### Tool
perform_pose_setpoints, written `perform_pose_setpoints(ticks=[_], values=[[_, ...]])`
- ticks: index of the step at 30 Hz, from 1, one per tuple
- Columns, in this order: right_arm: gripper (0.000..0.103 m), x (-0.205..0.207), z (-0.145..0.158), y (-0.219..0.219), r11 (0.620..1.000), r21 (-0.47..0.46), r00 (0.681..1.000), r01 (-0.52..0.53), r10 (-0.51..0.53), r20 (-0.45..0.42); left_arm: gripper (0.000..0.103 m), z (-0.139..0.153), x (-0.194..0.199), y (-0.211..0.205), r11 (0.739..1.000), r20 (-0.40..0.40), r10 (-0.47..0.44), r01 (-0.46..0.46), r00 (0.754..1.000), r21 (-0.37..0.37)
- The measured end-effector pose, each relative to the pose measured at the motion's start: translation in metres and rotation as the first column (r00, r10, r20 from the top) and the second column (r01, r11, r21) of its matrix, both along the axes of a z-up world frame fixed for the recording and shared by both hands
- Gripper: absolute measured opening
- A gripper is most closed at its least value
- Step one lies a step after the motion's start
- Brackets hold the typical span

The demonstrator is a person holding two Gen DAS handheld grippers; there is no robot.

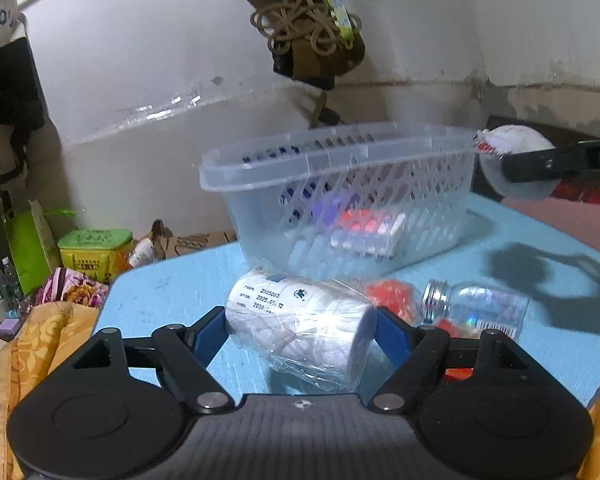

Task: Organize objects
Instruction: 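Lift both items over the basket and release them inside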

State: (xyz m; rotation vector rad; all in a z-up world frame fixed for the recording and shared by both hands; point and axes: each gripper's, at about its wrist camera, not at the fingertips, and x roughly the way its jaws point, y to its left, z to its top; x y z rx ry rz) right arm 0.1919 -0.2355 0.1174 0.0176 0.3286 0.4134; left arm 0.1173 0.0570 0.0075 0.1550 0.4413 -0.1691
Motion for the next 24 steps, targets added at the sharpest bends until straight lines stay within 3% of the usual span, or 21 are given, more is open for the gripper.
perform_pose_setpoints(ticks=[15,24], values=[[0.088,-0.013,0.017,-0.005,0.999,0.031,0.994,-0.015,0.011,0.106,0.081,0.023,-0.019,0.005,0.999,0.139,0.015,-0.01,0.99,-0.039],[0.088,-0.009,0.046,-0.009,0.999,0.036,0.981,0.023,-0.029,0.193,0.081,0.071,-0.021,0.01,0.987,0.193,0.057,-0.027,0.98,-0.155]])
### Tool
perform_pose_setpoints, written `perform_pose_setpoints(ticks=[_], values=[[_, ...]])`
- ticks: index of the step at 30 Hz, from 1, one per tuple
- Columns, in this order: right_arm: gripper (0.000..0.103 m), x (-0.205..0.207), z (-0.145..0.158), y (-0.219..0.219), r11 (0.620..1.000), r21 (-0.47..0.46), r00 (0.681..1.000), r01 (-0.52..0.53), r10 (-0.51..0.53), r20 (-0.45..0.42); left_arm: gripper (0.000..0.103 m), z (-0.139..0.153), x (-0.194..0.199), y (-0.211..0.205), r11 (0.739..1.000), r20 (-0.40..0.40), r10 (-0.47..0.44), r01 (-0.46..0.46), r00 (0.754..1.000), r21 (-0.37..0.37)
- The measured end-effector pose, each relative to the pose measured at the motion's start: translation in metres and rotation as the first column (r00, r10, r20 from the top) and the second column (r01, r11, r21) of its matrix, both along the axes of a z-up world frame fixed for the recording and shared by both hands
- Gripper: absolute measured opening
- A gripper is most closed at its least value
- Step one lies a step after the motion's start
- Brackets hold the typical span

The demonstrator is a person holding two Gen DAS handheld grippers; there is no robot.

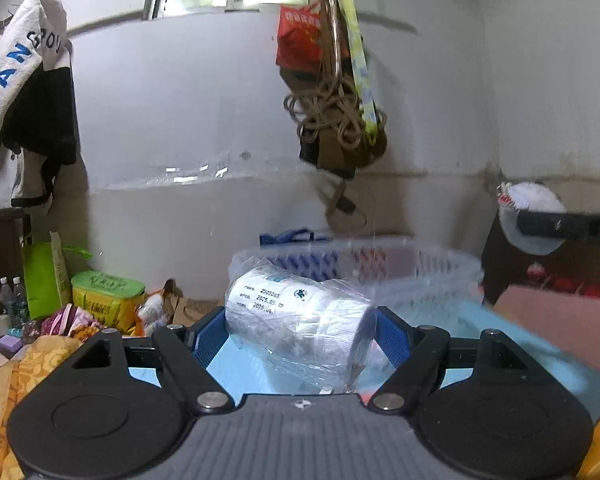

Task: Organize objects
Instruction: 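Lift both items over the basket and release them inside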

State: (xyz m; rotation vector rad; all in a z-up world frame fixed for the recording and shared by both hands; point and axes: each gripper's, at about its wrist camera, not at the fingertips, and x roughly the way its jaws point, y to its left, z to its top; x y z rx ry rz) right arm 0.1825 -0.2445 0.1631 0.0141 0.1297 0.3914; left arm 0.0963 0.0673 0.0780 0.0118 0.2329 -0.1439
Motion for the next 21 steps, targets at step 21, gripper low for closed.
perform_pose_setpoints(ticks=[21], values=[[0.088,0.122,-0.026,0.054,0.986,-0.169,0.977,-0.003,-0.033,-0.212,0.081,0.023,0.171,-0.023,0.991,-0.235,0.115,-0.127,0.965,-0.037]])
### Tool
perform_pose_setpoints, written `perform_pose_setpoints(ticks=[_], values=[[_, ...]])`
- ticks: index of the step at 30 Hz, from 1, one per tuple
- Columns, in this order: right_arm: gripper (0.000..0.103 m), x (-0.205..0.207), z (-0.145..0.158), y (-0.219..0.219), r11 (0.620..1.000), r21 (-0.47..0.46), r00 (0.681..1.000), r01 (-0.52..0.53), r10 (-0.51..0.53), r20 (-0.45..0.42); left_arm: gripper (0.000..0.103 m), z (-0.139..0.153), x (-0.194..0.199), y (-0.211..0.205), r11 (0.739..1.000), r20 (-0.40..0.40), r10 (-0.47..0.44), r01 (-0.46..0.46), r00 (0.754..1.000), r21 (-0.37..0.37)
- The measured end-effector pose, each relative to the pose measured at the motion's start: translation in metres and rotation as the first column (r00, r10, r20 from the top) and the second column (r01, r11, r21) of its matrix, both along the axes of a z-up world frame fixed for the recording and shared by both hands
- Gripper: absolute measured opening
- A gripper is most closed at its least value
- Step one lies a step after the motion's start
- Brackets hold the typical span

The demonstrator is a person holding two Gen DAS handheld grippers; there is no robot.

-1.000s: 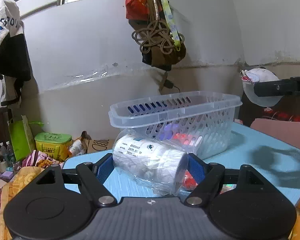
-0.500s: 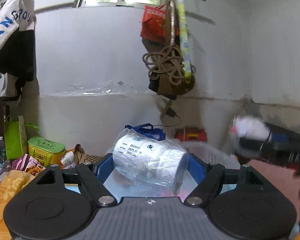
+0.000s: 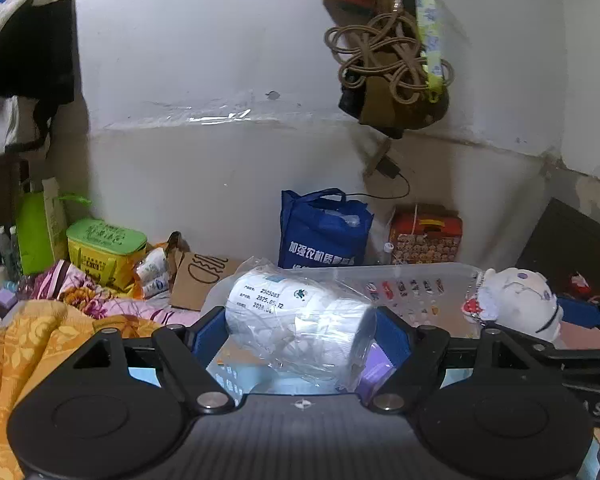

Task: Organize objects
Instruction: 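Lift both items over the basket and release them inside, then move both tools back toward the remaining items on the table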

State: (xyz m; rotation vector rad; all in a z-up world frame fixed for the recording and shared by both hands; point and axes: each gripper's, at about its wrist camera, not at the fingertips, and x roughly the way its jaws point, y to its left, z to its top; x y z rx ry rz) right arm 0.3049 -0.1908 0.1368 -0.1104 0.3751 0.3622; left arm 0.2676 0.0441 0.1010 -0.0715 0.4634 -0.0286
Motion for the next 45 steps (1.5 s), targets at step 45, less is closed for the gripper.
perform_pose_setpoints(ticks=[45], values=[[0.103,-0.108,-0.043,-0.057,0.991,0.126,0.993,0.041,-0.055,0.109,0.092,-0.065,-0.13,-0.014,0.959,0.043,-0.267,0.261,0.963,0.106]])
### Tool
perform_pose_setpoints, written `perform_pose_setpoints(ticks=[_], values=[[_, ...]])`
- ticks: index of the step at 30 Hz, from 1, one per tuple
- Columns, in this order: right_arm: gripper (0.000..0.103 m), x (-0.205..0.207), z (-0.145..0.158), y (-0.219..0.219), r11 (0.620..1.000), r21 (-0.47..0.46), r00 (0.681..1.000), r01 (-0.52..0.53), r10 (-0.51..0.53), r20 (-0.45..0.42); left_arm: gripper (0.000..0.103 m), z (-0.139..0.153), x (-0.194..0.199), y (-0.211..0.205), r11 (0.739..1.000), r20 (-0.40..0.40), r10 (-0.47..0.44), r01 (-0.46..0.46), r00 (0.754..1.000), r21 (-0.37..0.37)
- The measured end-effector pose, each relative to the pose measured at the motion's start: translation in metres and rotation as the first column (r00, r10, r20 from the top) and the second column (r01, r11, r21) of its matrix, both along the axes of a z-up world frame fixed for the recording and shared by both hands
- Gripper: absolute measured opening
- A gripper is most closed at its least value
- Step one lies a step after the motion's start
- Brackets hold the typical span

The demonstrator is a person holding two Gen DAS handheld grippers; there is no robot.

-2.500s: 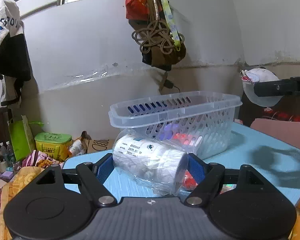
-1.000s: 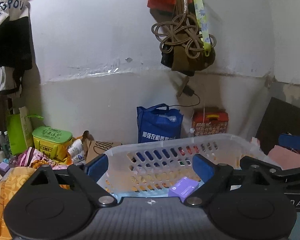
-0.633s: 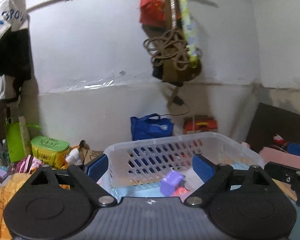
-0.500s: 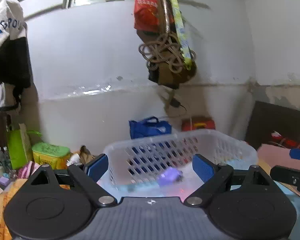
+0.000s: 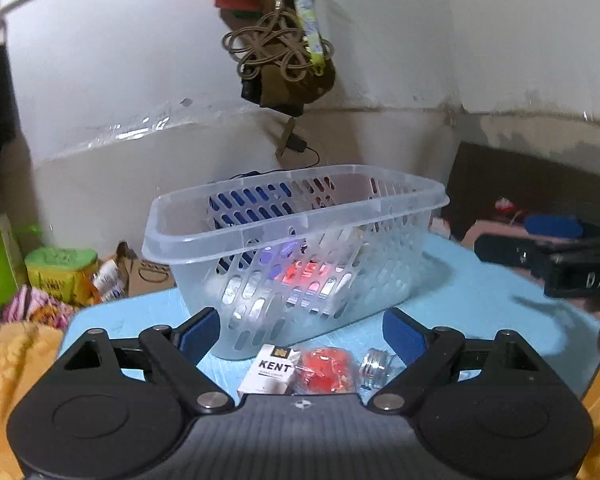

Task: Organize objects
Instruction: 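Move both tools back toward the remaining items on the table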

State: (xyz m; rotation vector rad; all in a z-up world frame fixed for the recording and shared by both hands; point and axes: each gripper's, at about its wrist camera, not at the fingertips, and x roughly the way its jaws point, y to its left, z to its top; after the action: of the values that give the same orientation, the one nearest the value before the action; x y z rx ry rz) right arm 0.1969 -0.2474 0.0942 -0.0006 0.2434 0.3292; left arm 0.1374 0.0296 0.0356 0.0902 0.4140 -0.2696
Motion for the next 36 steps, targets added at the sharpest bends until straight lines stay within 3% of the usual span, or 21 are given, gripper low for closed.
perform_pose_setpoints(ticks=[9,19,31,36], values=[[0.103,0.002,-0.004,-0.009,0.999,0.036,0.999,0.003,-0.001,-0.04,0.092,-0.02,-0.016,-0.007,0.995,-0.028,-0.07,0.072,0.997,0.063],[0.103,0.002,-0.01,0.003,0.999,-0.039,0.997,-0.019,0.016,-0.074,0.092,-0.041,-0.027,-0.02,0.977,-0.135,-0.163,0.179,0.977,0.119],[0.103,0.002,-0.01,0.004,0.999,-0.032,0.995,-0.026,0.023,-0.095,0.092,-0.04,-0.036,-0.027,0.964,-0.133,-0.23,0.244,0.964,0.102],[0.103,0.002,-0.011,0.007,0.998,-0.044,0.994,-0.034,0.03,-0.103,0.091,-0.051,-0.034,-0.038,0.95,-0.161,-0.247,0.272,0.955,0.152]])
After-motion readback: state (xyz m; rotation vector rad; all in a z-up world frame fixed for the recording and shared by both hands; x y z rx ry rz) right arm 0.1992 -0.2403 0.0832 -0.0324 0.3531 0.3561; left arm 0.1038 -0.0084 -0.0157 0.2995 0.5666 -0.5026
